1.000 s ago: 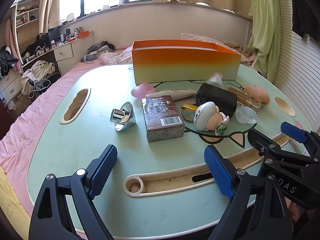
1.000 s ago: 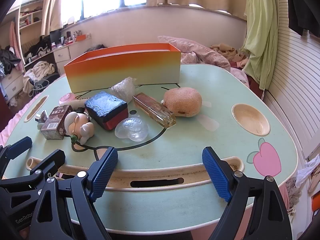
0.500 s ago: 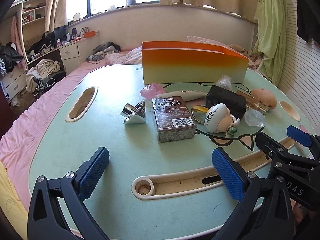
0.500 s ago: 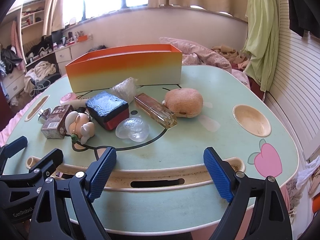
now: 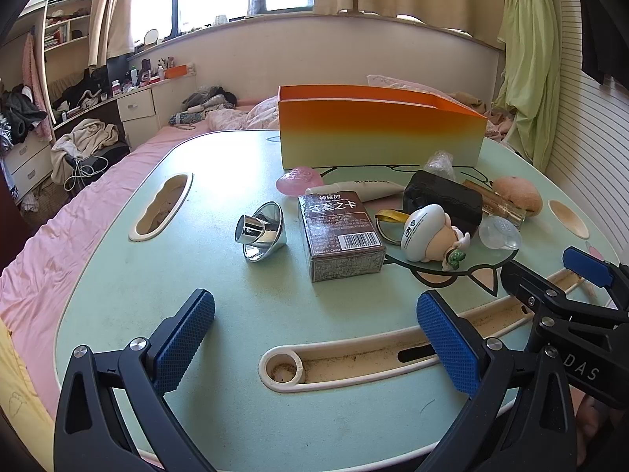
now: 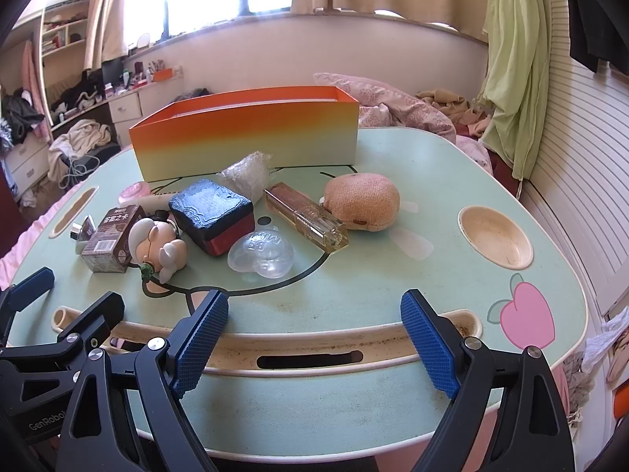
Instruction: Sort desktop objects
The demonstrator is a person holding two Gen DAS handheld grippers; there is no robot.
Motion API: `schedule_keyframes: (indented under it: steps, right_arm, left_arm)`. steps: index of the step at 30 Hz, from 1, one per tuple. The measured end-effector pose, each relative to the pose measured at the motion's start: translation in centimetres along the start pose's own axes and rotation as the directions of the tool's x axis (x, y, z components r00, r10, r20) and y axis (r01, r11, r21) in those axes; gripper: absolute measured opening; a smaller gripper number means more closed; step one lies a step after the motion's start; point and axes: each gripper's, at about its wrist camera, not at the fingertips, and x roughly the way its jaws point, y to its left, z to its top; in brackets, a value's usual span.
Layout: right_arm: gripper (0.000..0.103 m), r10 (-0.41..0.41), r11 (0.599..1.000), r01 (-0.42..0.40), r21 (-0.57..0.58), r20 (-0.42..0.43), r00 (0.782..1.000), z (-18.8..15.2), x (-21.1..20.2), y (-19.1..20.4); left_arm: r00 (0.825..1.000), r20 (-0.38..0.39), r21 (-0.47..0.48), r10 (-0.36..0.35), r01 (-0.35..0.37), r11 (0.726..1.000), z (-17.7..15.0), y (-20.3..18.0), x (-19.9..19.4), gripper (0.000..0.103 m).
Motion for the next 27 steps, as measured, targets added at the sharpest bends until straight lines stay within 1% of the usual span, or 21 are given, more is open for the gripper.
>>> schedule_keyframes:
  steps: [3, 7, 11, 14, 15, 17, 20, 22, 23, 24, 25, 26, 27]
  right_arm:
    - [0.091, -0.001, 1.000, 0.001, -0.001, -0.002, 1.000, -0.1, 0.0, 0.1]
    - [0.099, 0.000, 1.000, 0.000, 0.013, -0.014, 1.000, -0.2, 0.0, -0.1]
    - [0.099, -0.003, 1.000, 0.004, 0.019, -0.011, 1.000, -0.3, -0.1, 0.0]
    - [0.099, -0.002, 1.000, 0.002, 0.017, -0.010, 1.000, -0.1, 0.0, -0.1]
    - [0.099, -0.002, 1.000, 0.002, 0.017, -0.008, 1.000, 0.0, 0.1, -0.1]
    - [0.099, -0.002, 1.000, 0.002, 0.016, -0.006, 1.000, 0.0, 0.0, -0.1]
    - [0.100, -0.001, 1.000, 0.001, 0.015, -0.007, 1.000, 0.0, 0.1, -0.1]
    - [0.100, -0.001, 1.000, 0.001, 0.015, -0.007, 1.000, 0.1, 0.1, -0.1]
    - [0.100, -0.001, 1.000, 0.001, 0.015, -0.007, 1.000, 0.1, 0.1, -0.2]
    - [0.100, -0.001, 1.000, 0.001, 0.016, -0.006, 1.000, 0.1, 0.1, -0.2]
    - [0.100, -0.001, 1.000, 0.001, 0.016, -0.006, 1.000, 0.1, 0.1, -0.2]
    - [0.100, -0.001, 1.000, 0.001, 0.016, -0.005, 1.000, 0.2, 0.1, -0.2]
    - [0.100, -0.001, 1.000, 0.001, 0.016, -0.005, 1.000, 0.2, 0.1, -0.3]
  left_arm:
    - [1.000, -0.008, 0.001, -0.008, 0.008, 1.000, 0.1, 0.1, 0.0, 0.103]
    - [0.999, -0.032, 0.020, -0.029, 0.030, 0.999, 0.3, 0.4, -0.1, 0.103]
    - [0.998, -0.056, 0.070, -0.030, 0.034, 0.997, 0.3, 0.3, -0.4, 0.103]
    - [0.999, -0.031, 0.124, -0.025, 0.028, 0.992, 0.5, 0.3, -1.2, 0.103]
    - [0.999, -0.031, 0.133, -0.032, 0.036, 0.990, 0.7, 0.5, -1.4, 0.103]
    - [0.997, -0.037, 0.116, -0.068, 0.072, 0.991, 1.3, 1.2, -1.7, 0.102]
    - [0.992, -0.052, 0.057, -0.112, 0.115, 0.992, 2.5, 2.9, -1.6, 0.092]
    - [0.991, -0.056, 0.027, -0.123, 0.125, 0.992, 3.2, 3.9, -1.3, 0.092]
    - [0.990, -0.057, 0.011, -0.127, 0.127, 0.992, 3.6, 4.6, -1.0, 0.090]
    - [0.990, -0.056, -0.007, -0.131, 0.131, 0.991, 3.9, 5.2, -0.7, 0.081]
    - [0.989, -0.057, -0.032, -0.137, 0.135, 0.990, 4.3, 5.9, -0.3, 0.076]
    - [0.988, -0.065, -0.061, -0.142, 0.138, 0.989, 4.5, 6.5, 0.2, 0.066]
    - [0.986, -0.080, -0.090, -0.146, 0.138, 0.986, 4.7, 7.0, 0.8, 0.064]
